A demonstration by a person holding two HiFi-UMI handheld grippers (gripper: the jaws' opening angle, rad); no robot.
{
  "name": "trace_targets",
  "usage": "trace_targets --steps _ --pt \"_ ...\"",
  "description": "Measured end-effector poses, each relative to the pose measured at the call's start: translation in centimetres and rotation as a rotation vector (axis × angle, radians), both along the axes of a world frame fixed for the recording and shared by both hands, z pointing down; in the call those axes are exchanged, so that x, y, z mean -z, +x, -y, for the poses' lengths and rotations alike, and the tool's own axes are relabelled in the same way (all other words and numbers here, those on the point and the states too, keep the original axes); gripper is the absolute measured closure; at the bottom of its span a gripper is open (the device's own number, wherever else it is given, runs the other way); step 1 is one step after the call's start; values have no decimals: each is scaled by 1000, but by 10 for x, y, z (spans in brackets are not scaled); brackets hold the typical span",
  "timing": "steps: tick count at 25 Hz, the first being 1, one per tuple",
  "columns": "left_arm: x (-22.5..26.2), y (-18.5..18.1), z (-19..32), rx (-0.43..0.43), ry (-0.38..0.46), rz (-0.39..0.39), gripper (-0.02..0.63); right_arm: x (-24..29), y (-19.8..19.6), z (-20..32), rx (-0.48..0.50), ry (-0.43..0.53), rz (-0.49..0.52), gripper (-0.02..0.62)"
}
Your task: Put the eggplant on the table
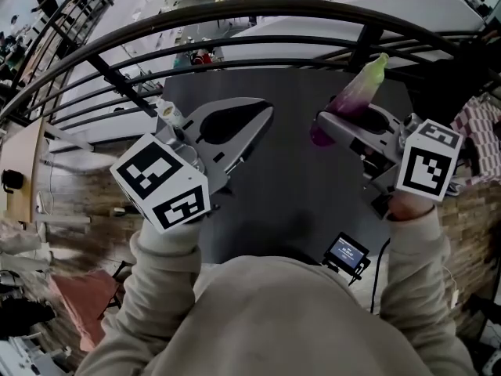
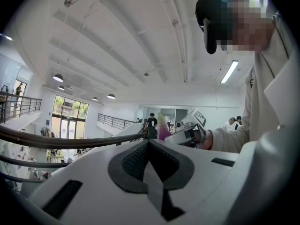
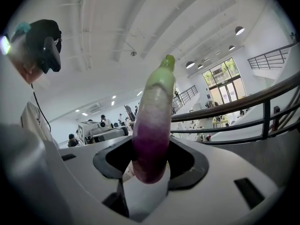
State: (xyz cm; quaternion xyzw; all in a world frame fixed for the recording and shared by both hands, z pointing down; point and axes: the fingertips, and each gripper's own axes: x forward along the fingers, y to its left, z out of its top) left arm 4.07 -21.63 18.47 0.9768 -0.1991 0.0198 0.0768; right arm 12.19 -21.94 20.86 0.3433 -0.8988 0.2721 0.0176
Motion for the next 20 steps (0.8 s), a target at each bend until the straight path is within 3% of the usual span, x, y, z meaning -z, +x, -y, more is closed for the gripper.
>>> trace_targets --steps 20 --pt "-39 -14 7 -3 -95 -10 600 -38 -18 6 7 -90 -25 371"
